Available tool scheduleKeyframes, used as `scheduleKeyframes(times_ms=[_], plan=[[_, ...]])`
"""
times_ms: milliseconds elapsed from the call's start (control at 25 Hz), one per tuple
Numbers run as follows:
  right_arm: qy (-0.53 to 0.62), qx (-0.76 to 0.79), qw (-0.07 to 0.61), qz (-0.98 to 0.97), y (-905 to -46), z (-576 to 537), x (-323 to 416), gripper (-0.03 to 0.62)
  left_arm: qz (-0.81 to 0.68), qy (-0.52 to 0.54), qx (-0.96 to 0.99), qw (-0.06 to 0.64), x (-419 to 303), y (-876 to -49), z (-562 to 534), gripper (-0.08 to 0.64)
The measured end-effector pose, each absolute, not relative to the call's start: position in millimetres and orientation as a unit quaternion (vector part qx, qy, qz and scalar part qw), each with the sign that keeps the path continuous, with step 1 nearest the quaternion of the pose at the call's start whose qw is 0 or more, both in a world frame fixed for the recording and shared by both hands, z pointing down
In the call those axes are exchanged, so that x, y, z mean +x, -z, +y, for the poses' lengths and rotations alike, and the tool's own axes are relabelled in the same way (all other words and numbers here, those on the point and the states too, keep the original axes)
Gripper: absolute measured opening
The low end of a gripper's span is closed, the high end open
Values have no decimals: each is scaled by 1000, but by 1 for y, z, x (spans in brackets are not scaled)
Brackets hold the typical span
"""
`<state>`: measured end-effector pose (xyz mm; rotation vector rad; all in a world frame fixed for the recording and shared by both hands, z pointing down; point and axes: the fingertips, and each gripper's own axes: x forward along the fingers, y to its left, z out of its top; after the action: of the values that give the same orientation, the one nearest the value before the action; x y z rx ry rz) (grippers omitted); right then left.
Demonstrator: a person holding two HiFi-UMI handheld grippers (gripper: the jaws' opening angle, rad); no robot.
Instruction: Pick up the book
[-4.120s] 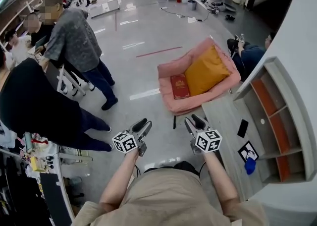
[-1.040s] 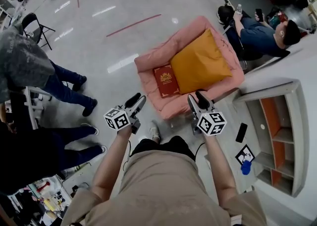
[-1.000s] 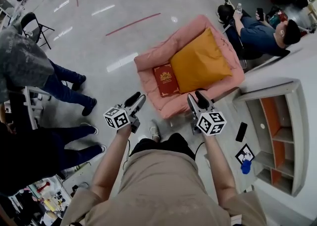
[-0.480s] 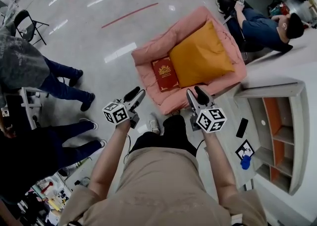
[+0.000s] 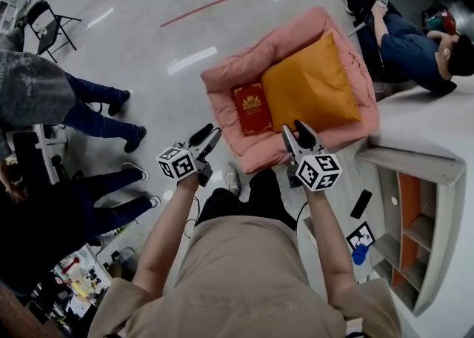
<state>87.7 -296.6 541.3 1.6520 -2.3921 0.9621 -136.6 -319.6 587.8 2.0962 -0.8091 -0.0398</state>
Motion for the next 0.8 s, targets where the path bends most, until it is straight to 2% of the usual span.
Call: scheduleKeyframes(times_ms=[360,800], plan=[[-325,511,59,-794,-575,-362,109,163,-334,8,821,462,-98,-648,-373,185],[-334,467,98,-813,-654,-420,114,163,-357,-84,767,526,-62,-816,-421,264]])
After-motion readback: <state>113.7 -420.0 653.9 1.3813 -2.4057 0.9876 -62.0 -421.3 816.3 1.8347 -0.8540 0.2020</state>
